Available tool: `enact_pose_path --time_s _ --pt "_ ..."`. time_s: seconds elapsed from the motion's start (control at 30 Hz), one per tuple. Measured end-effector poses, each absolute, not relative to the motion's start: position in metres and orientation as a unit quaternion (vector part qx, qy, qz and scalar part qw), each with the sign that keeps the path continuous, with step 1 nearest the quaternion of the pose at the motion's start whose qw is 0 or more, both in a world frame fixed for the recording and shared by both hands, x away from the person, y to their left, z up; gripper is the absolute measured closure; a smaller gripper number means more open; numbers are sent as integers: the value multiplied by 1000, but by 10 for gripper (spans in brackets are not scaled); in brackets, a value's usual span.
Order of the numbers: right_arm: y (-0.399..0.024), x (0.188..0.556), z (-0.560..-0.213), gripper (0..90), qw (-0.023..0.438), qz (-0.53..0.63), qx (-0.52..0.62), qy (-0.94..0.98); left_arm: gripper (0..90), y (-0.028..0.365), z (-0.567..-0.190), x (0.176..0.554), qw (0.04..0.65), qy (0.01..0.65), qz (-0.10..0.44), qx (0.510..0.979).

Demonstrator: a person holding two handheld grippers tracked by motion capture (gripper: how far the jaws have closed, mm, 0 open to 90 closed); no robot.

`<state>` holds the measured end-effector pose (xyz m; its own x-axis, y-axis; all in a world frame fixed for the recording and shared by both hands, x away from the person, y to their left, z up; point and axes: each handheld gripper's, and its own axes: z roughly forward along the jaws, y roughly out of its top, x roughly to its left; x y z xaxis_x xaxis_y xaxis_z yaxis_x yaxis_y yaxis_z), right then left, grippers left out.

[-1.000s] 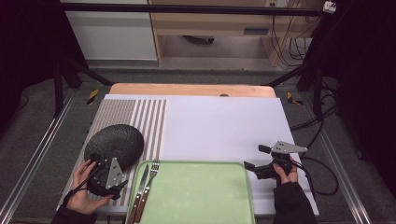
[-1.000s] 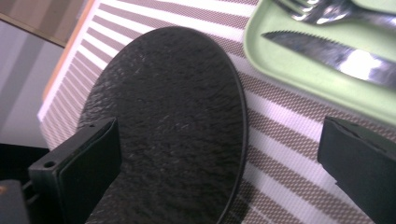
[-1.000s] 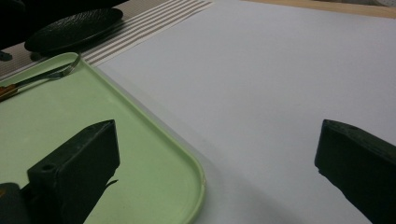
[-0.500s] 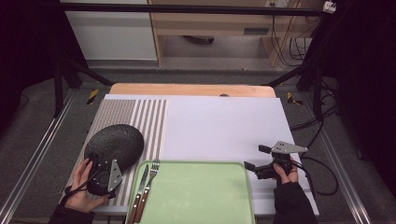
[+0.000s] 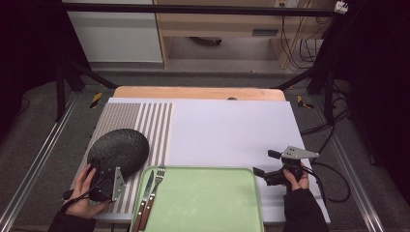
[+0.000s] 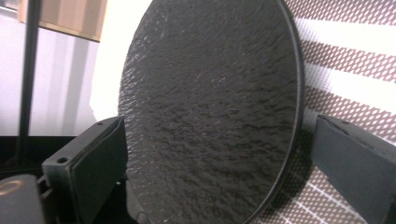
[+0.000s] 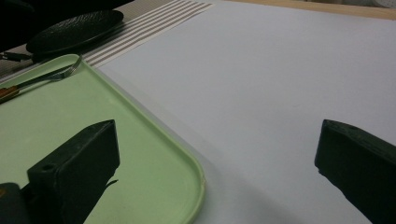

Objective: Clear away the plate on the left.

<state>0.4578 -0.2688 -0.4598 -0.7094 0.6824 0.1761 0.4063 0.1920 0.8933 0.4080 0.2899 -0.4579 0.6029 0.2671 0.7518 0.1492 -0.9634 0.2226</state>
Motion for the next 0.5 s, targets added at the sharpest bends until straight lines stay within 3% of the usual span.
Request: enact_pose_path --time_s 0.5 --pt "-269 458 -460 2 132 524 358 761 233 290 -468 408 38 83 448 889"
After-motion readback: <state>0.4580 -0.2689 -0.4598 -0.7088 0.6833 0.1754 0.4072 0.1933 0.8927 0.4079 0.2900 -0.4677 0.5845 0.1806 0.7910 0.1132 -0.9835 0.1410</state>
